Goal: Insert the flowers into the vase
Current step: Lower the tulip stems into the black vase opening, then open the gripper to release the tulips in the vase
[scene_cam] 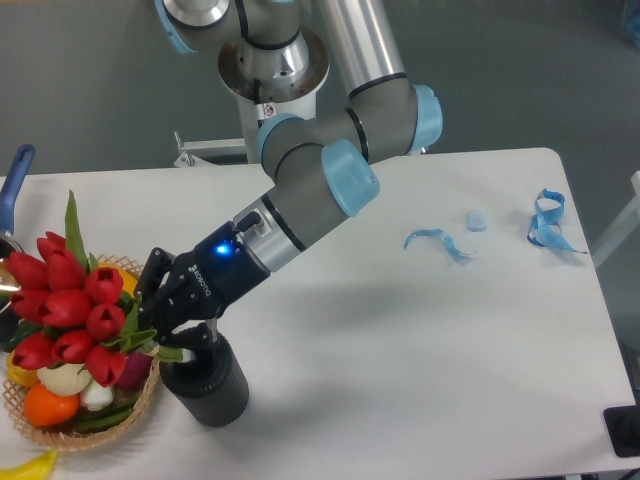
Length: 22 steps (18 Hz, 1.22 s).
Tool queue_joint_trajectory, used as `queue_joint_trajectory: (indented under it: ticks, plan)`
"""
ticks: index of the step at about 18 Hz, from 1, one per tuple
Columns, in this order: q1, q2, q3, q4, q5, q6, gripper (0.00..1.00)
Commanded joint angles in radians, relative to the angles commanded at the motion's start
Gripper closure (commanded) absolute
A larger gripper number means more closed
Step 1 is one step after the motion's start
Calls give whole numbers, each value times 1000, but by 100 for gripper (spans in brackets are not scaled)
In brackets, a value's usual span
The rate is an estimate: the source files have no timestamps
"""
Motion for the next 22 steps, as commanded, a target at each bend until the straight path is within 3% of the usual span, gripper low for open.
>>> queue_joint_trajectory:
  ticks: [17,22]
  plan:
    - [75,-9,-72,0,58,89,76]
    - [86,-9,-89,0,92,97,54]
